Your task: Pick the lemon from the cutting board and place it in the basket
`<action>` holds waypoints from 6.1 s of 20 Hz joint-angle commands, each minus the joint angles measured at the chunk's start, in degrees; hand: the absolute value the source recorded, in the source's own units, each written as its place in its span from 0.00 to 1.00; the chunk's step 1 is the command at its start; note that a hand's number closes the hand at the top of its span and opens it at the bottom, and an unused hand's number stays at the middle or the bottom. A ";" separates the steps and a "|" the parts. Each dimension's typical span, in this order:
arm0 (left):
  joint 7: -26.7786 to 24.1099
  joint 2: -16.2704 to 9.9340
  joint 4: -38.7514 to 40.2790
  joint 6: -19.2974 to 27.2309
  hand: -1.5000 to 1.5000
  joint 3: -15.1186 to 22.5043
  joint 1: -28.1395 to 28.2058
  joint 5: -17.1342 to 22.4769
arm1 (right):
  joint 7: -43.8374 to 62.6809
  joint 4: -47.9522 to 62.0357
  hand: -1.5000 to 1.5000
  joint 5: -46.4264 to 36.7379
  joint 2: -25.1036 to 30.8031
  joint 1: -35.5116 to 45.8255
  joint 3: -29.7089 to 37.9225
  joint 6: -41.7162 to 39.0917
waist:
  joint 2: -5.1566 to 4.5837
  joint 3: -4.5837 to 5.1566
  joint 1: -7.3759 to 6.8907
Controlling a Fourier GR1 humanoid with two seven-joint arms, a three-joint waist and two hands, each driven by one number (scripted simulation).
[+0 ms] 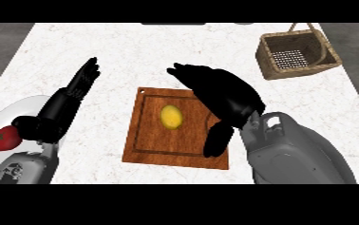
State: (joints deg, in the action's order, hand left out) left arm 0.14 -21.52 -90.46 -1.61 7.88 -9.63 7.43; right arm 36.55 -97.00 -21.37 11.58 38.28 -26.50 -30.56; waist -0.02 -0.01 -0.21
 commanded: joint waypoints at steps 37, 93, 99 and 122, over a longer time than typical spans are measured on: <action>1.26 8.15 1.50 -8.01 0.50 -7.16 -0.74 -8.63 | -27.55 28.01 0.00 -26.38 -11.57 -7.55 -2.66 18.53 | -0.01 0.01 -0.04; -0.44 10.55 -1.42 -9.69 0.50 -13.11 4.73 -11.09 | -30.26 -7.17 1.00 -0.14 25.22 -26.21 -8.64 24.76 | 0.92 0.08 4.33; 0.13 8.84 -1.86 -10.35 0.50 -14.78 4.40 -10.30 | -27.83 -26.73 1.00 15.17 23.46 -31.71 2.63 27.81 | 1.26 0.06 5.43; -0.44 12.26 0.06 -11.09 0.50 -9.90 0.06 -12.85 | 1.12 -22.60 1.00 37.04 38.47 -12.56 37.43 25.18 | -0.17 0.07 -0.62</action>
State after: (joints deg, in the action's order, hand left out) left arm 1.19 -9.88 -91.67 -12.60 -2.91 -9.38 -4.55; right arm 38.25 -126.56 19.22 50.82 20.69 13.56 -6.41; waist -0.03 0.09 -0.31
